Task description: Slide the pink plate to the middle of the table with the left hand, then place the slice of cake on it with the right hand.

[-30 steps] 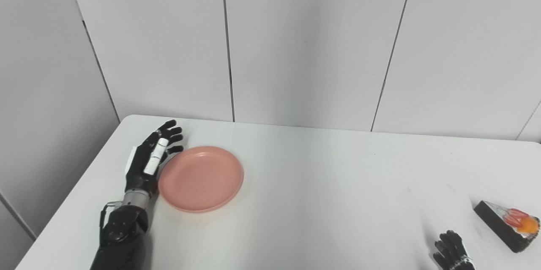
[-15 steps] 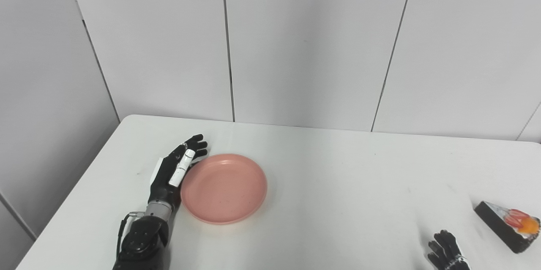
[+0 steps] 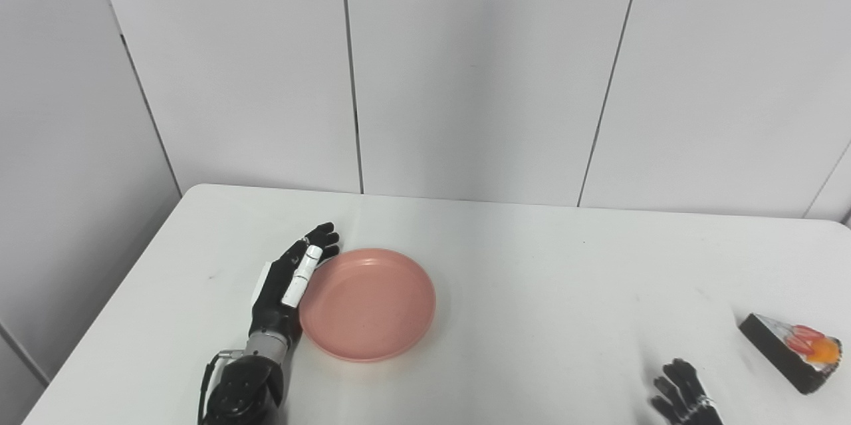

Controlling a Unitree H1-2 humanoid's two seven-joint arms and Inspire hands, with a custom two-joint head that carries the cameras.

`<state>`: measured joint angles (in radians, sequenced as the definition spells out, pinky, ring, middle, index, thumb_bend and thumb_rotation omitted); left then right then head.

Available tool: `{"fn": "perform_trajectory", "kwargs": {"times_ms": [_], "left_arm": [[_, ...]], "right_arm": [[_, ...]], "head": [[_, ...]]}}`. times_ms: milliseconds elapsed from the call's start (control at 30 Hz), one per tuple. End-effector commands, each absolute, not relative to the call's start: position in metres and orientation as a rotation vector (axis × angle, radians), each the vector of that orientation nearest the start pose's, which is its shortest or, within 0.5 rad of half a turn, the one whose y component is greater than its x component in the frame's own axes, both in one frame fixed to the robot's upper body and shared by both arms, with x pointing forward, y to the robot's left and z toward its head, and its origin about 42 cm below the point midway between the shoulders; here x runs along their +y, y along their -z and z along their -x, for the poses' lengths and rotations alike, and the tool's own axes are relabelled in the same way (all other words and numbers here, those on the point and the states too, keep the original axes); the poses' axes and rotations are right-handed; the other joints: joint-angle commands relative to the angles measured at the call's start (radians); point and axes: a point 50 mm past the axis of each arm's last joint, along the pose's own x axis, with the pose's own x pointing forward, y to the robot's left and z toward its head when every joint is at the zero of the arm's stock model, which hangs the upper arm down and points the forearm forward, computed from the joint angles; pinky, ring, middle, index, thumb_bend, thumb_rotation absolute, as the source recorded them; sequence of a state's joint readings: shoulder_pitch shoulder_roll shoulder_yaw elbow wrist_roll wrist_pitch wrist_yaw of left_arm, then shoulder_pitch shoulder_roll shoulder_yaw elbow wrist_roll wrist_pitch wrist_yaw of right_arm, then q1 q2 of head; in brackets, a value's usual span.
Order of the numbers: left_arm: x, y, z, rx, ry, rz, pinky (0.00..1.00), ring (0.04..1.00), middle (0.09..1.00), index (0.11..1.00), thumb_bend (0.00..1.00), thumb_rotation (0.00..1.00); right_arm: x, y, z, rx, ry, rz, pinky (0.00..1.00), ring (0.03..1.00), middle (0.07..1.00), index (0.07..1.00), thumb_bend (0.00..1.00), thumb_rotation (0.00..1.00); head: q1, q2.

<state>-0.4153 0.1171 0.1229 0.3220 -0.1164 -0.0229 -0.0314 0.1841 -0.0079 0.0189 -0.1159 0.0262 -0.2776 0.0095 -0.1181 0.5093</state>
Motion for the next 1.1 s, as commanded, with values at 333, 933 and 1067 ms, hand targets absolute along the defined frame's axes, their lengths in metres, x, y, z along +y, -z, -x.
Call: {"fn": "perform_trajectory", "kwargs": {"times_ms": [333, 933, 1067], "left_arm": [[0.215, -0.168, -0.402, -0.147, -0.06, -0.001, 0.8, 0.827, 0.84, 0.782, 0.75, 0.79], [0.182, -0.168, -0.397, -0.124, -0.031, -0.003, 0.79, 0.831, 0.848, 0.807, 0.78, 0.78], [0.185, -0.166, -0.396, -0.122, -0.022, -0.006, 0.78, 0.842, 0.865, 0.816, 0.8, 0.78]], "right_arm": [[-0.183, -0.106, -0.216, -0.159, 0.018, 0.0, 0.86, 0.884, 0.907, 0.905, 0.84, 0.95], [-0.141, -0.126, -0.231, -0.192, -0.006, 0.017, 0.88, 0.898, 0.932, 0.924, 0.75, 0.99], [-0.131, -0.127, -0.233, -0.194, -0.009, 0.019, 0.88, 0.906, 0.936, 0.923, 0.74, 1.0]], "head": [[-0.131, 0.06], [-0.345, 0.121], [-0.403, 0.116]]}}
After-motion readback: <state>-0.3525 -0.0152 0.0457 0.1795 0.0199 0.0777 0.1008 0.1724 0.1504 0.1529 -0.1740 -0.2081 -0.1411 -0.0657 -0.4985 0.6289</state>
